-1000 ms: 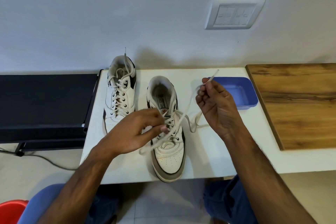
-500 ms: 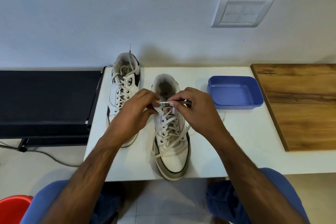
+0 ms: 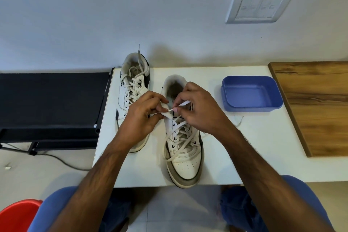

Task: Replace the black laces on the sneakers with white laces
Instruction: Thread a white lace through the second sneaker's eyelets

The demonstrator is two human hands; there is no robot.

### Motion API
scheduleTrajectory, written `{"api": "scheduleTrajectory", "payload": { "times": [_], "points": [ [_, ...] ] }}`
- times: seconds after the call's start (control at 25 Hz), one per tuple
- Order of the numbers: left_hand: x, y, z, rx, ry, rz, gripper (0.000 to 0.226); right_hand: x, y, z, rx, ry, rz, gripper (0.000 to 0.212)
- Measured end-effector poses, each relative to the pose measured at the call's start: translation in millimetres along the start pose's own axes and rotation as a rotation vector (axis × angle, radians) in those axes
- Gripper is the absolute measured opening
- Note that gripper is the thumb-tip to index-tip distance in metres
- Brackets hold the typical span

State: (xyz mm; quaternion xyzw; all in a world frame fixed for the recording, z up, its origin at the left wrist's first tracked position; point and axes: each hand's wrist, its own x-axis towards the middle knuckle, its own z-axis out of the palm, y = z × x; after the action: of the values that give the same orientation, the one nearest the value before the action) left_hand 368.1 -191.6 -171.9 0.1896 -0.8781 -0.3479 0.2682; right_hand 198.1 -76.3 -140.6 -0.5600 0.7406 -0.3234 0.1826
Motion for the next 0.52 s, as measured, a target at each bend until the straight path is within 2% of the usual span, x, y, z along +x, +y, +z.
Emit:
{"api": "scheduleTrajectory", "payload": {
  "times": [0.12, 0.4, 0.52],
  "points": [
    [-1, -1, 0, -0.001, -0.008, 0.007, 0.016, -1, 1, -1, 0.02, -0.016, -0.03, 0.004],
    [-1, 4, -1, -0.043, -0.034, 0.012, 0.02, 0, 2, 2, -0.157, -0.042, -0.115, 0.008],
    [-2, 9, -2, -0.136, -0.027, -0.065, 0.034, 0, 0, 5, -0.187, -0.031, -0.103, 0.011]
  ]
}}
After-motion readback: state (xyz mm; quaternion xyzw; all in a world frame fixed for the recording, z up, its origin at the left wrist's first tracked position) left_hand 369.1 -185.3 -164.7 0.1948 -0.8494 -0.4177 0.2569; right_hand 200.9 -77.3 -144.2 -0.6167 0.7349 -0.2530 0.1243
